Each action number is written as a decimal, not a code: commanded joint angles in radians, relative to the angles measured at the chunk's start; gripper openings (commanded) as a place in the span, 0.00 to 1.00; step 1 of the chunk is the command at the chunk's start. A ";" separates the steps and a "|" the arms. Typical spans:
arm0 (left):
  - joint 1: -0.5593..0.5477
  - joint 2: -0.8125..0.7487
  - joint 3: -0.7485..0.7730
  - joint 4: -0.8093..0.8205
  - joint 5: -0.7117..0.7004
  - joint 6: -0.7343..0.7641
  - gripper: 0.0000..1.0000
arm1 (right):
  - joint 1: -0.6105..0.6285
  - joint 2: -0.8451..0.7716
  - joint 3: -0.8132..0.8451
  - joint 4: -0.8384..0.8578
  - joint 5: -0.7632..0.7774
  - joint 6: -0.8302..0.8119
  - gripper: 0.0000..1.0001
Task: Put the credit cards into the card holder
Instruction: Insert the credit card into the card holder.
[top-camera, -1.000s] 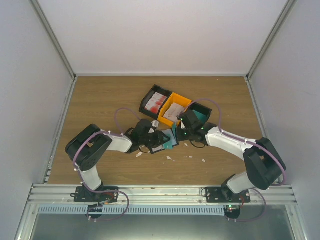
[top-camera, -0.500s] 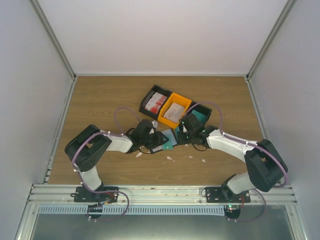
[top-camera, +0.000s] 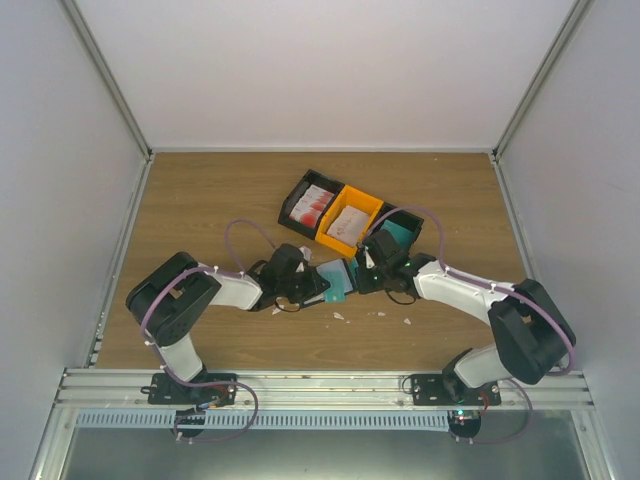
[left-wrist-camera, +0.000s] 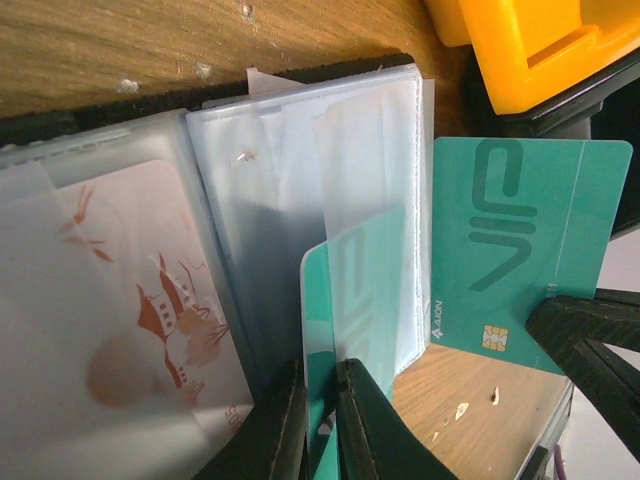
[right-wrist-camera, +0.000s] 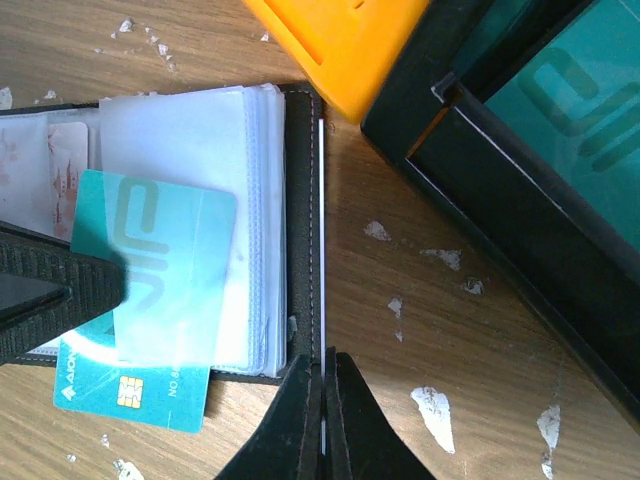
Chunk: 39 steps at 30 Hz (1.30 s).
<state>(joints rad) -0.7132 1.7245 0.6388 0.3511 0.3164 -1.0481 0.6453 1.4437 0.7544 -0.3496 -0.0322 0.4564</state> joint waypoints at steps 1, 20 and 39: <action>-0.011 -0.023 -0.031 0.011 -0.036 -0.014 0.09 | 0.005 0.025 -0.006 0.010 -0.030 -0.027 0.00; -0.017 -0.117 -0.127 0.060 -0.017 -0.063 0.22 | 0.005 0.044 0.000 0.015 -0.052 -0.044 0.01; -0.015 -0.133 -0.161 0.070 -0.057 -0.083 0.00 | 0.006 0.046 -0.003 0.020 -0.059 -0.049 0.01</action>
<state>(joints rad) -0.7231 1.6070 0.4915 0.4129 0.3134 -1.1328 0.6449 1.4670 0.7586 -0.3122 -0.0845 0.4213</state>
